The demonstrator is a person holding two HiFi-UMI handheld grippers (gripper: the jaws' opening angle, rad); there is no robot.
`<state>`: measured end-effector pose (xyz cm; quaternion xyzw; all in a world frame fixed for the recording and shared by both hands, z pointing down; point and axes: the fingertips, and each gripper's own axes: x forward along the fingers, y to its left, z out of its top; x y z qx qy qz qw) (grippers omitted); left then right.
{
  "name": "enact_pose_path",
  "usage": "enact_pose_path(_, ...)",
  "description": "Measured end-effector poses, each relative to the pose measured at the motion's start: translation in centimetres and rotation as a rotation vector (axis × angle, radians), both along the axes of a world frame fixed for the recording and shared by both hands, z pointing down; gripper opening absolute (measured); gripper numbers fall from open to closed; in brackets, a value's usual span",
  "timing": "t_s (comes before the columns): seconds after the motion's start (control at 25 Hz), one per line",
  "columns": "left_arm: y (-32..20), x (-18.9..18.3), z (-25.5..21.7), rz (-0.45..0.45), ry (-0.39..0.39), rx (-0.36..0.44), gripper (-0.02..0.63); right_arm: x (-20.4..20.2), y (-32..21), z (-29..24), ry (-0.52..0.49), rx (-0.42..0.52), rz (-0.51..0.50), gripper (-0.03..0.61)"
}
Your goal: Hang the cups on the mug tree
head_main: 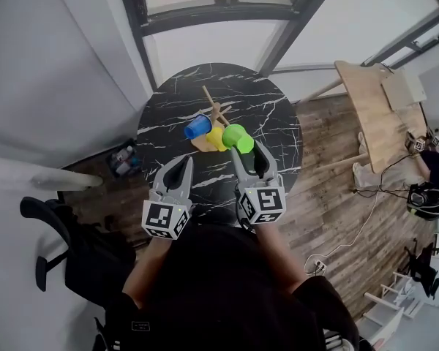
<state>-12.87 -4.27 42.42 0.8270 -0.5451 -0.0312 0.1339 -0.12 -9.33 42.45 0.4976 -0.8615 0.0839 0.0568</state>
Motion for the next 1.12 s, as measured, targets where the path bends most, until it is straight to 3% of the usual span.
enact_pose_path(1.12, -1.6, -1.6, 1.1, -0.031, 0.001, -0.017, -0.006, -2.9, -3.4, 6.2, 0.037, -0.085, -0.055, 0.213)
